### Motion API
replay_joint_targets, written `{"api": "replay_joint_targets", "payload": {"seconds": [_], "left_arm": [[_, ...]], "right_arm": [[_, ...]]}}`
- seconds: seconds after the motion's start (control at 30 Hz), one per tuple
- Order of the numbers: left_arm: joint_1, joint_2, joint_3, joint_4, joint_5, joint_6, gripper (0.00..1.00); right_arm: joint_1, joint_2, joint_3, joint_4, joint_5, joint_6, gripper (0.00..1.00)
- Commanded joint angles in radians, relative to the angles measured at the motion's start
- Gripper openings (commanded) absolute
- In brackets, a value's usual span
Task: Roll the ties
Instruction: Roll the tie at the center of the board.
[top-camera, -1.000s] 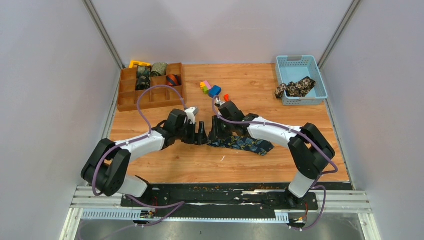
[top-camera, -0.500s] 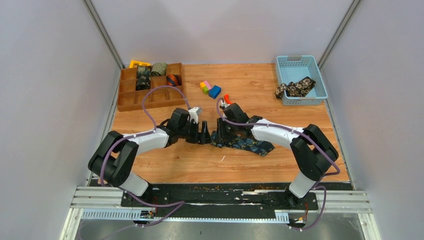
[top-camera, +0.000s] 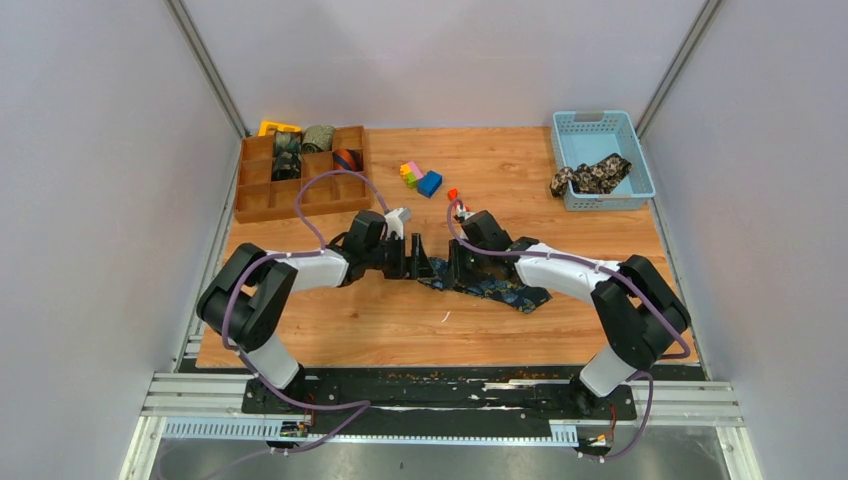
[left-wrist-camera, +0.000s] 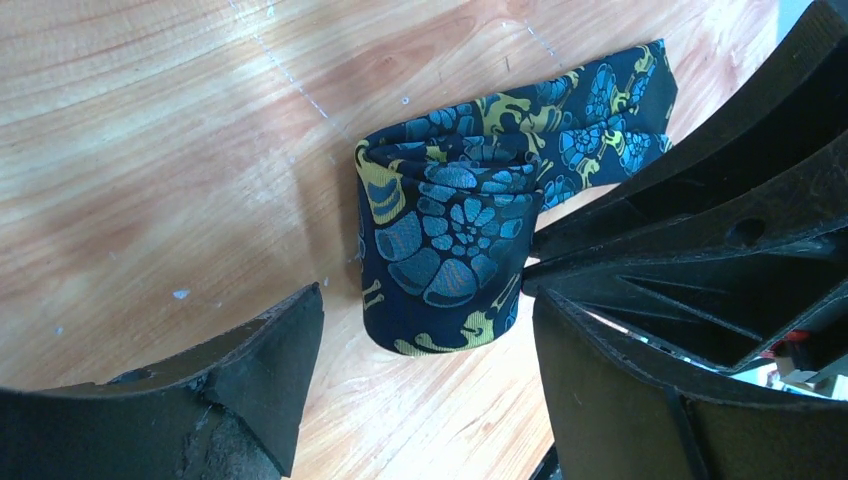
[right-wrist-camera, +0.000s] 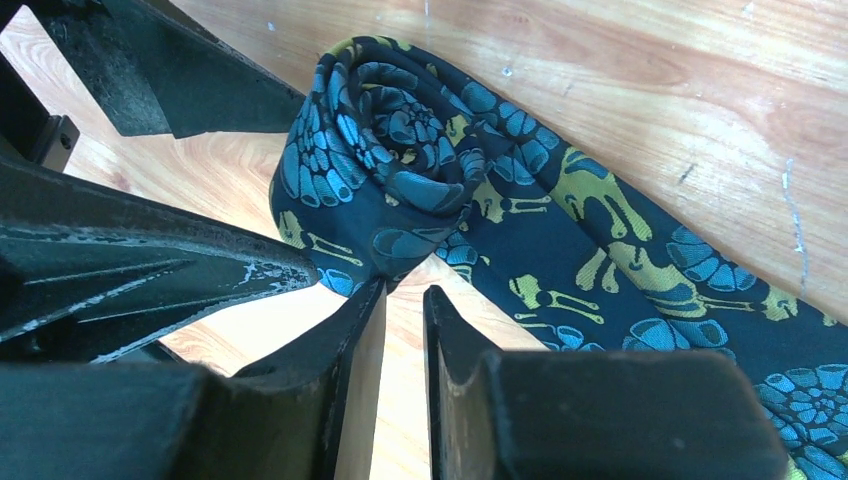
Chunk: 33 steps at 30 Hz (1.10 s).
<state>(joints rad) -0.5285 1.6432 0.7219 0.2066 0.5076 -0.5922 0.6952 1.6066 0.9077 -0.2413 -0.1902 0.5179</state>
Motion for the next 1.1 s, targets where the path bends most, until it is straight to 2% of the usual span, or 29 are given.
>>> {"api": "replay_joint_targets", "payload": {"seconds": [0.0, 0.53, 0.63, 0.8, 1.07], "left_arm": [[0.001, 0.030, 0.048, 0.083, 0.035, -0.041, 0.83], [-0.040, 0.132, 0.151, -0.019, -0.075, 0.021, 0.79], [-0.074, 0.143, 0.189, -0.081, -0.122, 0.051, 0.73], [-0.106, 0.127, 0.201, -0.155, -0.206, 0.070, 0.54], [-0.139, 0.047, 0.241, -0.411, -0.442, 0.125, 0.48]], "right_arm": [[-0.016, -0.018, -0.004, 0.058, -0.009, -0.015, 0.21], [-0.037, -0.019, -0.013, 0.063, -0.036, -0.023, 0.20], [-0.039, -0.037, -0.018, 0.056, -0.035, -0.026, 0.20], [-0.045, -0.092, -0.028, 0.029, -0.027, -0.031, 0.20], [-0.055, -0.196, -0.036, -0.020, -0.012, -0.037, 0.20]]}}
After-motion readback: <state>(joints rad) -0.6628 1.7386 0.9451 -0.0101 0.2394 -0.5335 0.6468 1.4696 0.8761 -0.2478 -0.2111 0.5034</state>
